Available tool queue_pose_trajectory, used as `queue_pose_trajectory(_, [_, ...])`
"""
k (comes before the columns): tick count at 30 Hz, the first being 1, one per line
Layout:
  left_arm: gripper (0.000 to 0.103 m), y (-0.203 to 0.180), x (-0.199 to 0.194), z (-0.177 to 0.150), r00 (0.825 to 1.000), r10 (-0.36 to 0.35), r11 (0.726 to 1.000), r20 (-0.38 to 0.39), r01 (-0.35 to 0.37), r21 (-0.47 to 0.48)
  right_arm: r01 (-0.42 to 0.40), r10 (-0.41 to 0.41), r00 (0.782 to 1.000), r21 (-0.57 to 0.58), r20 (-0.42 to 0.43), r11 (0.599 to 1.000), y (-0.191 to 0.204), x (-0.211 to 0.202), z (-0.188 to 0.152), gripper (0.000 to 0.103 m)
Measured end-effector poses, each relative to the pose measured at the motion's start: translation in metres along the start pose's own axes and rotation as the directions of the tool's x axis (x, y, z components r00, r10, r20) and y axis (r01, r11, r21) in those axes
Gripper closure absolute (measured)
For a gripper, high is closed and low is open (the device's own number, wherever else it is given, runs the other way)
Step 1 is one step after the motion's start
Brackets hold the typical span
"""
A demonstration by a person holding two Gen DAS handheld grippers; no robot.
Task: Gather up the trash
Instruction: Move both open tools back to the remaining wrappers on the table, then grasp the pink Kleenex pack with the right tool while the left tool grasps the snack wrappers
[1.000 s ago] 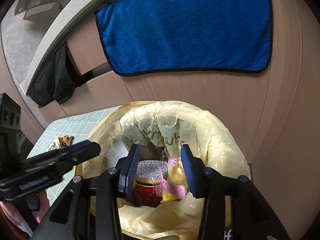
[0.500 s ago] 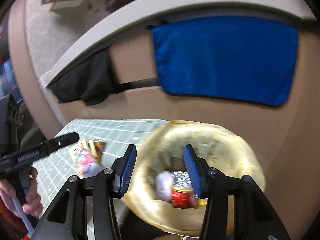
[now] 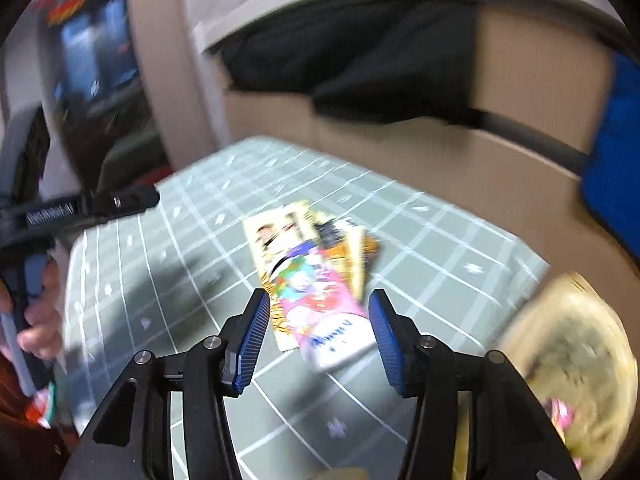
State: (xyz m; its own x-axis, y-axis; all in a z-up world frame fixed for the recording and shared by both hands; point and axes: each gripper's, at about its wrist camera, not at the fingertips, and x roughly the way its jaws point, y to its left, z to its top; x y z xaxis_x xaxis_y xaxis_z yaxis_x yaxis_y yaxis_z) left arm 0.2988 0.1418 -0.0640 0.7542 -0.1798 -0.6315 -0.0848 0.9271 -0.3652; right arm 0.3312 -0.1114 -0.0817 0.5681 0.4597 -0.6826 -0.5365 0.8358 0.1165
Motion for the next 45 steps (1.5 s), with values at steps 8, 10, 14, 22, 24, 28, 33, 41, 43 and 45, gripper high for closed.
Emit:
queue_pose_trajectory(8, [0.061,0.027,0.030,-0.009,0.996,-0.032,0.997,-0.087,0.025,-0.074,0.030,-0.034,0.992,-0.034,-0.122,0.999,0.006,0.064,0.012,0.051])
queue_pose_trajectory(10, [0.061,0.027,0.035,-0.009,0.995,-0.038,0.996,-0.094,0.031,-0.081,0.010,-0.013,0.990,-0.023,-0.141,1.000,0.004,0.069,0.010,0.050])
queue_pose_trajectory(14, [0.061,0.021,0.044,-0.007,0.994,-0.052,0.995,-0.101,0.043,-0.090,-0.005,-0.002,0.988,-0.044,-0.156,0.999,0.006,0.071,0.008,0.051])
queue_pose_trajectory(22, [0.061,-0.017,0.058,-0.011,0.992,-0.069,0.998,-0.103,0.068,-0.012,-0.023,0.018,0.998,0.106,0.055,0.994,-0.025,0.004,0.016,0.061])
queue_pose_trajectory(24, [0.061,-0.031,0.062,-0.013,0.992,-0.079,0.997,-0.101,0.081,0.017,0.033,-0.053,0.992,0.170,0.113,0.985,-0.044,-0.016,0.014,0.061])
queue_pose_trajectory(28, [0.061,-0.075,0.071,-0.021,0.994,-0.083,0.992,-0.072,0.089,0.086,0.141,-0.179,0.975,0.253,0.135,0.957,-0.077,-0.034,0.006,0.061])
queue_pose_trajectory(33, [0.061,-0.131,0.088,-0.032,0.996,-0.064,0.974,-0.065,0.077,0.213,0.118,-0.174,0.976,0.360,0.128,0.926,-0.112,-0.039,-0.016,0.061])
queue_pose_trajectory(41, [0.061,-0.168,0.135,-0.034,0.991,0.121,0.960,-0.058,-0.102,0.261,0.120,-0.186,0.973,0.388,0.139,0.914,-0.130,-0.042,-0.043,0.061])
queue_pose_trajectory(43, [0.061,-0.167,0.152,-0.032,0.983,0.163,0.963,-0.089,-0.139,0.233,0.109,-0.182,0.972,0.405,0.145,0.908,-0.136,-0.043,-0.046,0.061])
queue_pose_trajectory(45, [0.061,-0.166,0.165,-0.033,0.974,0.188,0.959,-0.124,-0.155,0.236,0.105,-0.179,0.973,0.413,0.145,0.905,-0.138,-0.043,-0.049,0.061])
